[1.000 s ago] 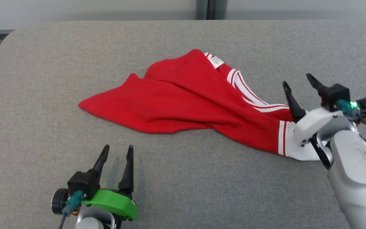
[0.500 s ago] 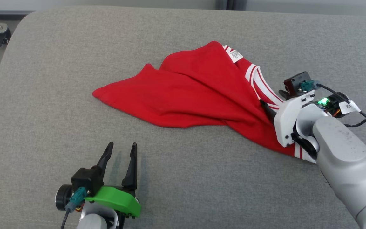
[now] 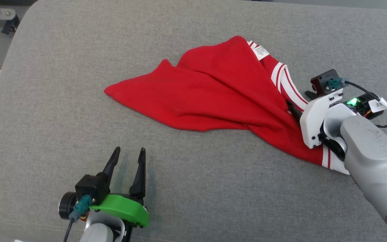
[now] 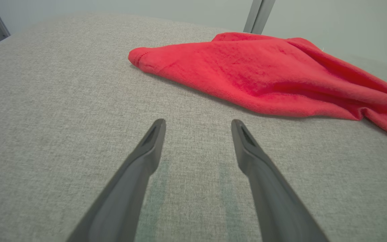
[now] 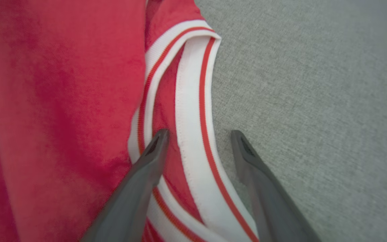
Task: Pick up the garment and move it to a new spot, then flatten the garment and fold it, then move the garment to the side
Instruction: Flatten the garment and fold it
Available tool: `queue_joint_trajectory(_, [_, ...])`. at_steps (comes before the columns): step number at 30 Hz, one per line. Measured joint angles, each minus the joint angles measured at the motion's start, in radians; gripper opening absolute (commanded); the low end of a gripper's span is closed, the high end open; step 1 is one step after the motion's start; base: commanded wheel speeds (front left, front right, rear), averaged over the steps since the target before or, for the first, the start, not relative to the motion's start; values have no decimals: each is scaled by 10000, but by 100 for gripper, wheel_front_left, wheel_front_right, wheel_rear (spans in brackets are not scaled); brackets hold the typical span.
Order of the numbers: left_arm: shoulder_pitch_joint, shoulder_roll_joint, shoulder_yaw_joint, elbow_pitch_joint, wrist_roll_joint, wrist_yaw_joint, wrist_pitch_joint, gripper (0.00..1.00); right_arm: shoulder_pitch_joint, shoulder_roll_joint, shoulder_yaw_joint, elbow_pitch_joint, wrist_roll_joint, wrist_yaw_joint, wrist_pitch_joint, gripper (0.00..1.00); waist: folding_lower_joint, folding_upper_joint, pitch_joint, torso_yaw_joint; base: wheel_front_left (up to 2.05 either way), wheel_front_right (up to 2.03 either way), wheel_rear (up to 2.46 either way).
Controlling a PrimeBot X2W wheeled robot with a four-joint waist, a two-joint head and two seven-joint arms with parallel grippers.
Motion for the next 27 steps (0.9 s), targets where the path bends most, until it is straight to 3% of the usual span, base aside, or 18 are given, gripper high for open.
queue_joint_trajectory(5, [-158, 0, -31, 19, -86, 0, 0, 100, -375, -94, -82, 499, -249, 0, -767, 0, 0, 0, 36, 60, 0, 0, 0])
queue_joint_trajectory(14, [-34, 0, 40, 140, -123, 0, 0, 100, -1550, 217, -1262, 1175, -1812, 0, -3503, 0, 0, 0, -452, 85, 0, 0, 0])
queue_joint_trajectory(17, [157, -2, 102, 155, -127, 0, 0, 100, -1740, 364, -1685, 362, -2370, 0, -3682, 0, 0, 0, -677, 63, 0, 0, 0])
queue_joint_trajectory(20, [306, -4, 194, 134, -134, 0, 0, 100, -1542, 539, -2171, -1638, -3020, 0, -3710, 0, 0, 0, -931, 39, 0, 0, 0])
queue_joint_trajectory(24, [653, -4, 297, 132, -150, 0, 0, 100, 177, 614, -2644, -3382, -3425, 0, -3710, 0, 0, 0, -1347, 3, 0, 0, 0])
queue_joint_trajectory(27, [902, 0, 378, 146, -157, 0, 0, 100, 1549, 623, -2748, -3476, -3382, 0, -3710, 0, 0, 0, -1683, -33, 0, 0, 0])
